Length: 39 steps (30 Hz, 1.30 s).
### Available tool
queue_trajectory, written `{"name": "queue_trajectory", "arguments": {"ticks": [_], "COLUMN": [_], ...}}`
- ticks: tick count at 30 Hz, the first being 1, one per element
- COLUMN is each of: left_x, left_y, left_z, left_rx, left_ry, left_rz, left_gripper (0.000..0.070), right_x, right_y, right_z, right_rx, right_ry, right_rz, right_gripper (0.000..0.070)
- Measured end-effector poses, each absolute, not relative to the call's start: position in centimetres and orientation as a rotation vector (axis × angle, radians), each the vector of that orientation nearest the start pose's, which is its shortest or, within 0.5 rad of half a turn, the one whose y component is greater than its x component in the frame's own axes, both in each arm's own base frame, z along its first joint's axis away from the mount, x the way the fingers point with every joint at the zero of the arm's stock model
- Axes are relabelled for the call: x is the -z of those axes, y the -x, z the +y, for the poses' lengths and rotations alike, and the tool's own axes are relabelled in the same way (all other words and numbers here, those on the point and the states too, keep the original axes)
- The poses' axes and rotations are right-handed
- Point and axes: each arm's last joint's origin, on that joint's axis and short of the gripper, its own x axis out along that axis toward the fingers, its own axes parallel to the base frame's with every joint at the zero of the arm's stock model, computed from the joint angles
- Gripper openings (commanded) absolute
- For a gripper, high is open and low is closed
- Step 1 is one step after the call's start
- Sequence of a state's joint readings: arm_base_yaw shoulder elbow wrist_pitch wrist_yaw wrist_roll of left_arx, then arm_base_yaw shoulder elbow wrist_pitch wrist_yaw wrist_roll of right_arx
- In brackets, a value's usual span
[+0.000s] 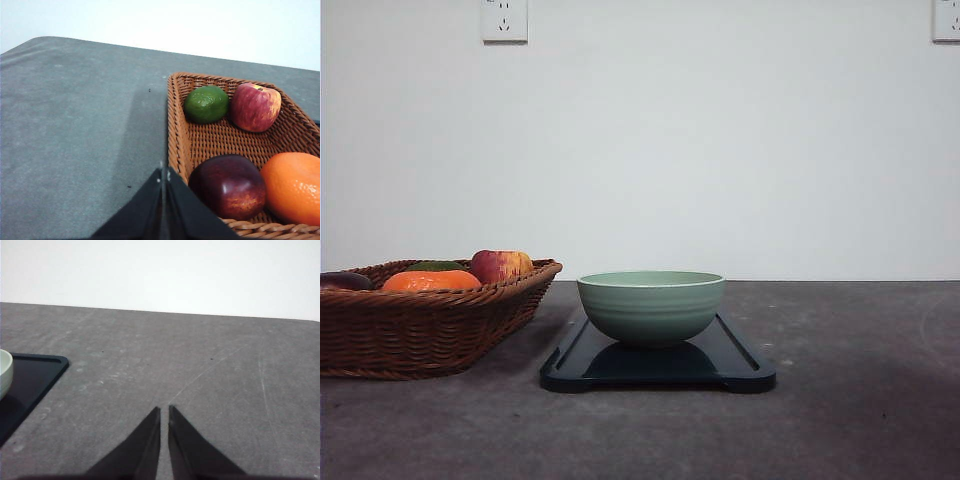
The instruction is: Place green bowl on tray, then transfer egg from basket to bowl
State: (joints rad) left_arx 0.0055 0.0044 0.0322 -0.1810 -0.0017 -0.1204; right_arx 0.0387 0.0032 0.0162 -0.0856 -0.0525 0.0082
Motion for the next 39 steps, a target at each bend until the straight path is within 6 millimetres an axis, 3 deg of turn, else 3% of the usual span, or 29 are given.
{"name": "queue_trajectory", "arguments": {"ticks": [39], "left_x": [-15.67], "left_y": [-9.48], "left_z": [0.06], "left_rx": [-0.016], "left_ry": [0.120], "left_rz": [0.153], "left_gripper": [0.0000], "right_x": [-16.05], "right_y": [-9.65], "right_z": [0.53], "right_rx": [-0.091], "right_ry": [-0.009], "right_rz": [0.073], "right_gripper": [0.0022]}}
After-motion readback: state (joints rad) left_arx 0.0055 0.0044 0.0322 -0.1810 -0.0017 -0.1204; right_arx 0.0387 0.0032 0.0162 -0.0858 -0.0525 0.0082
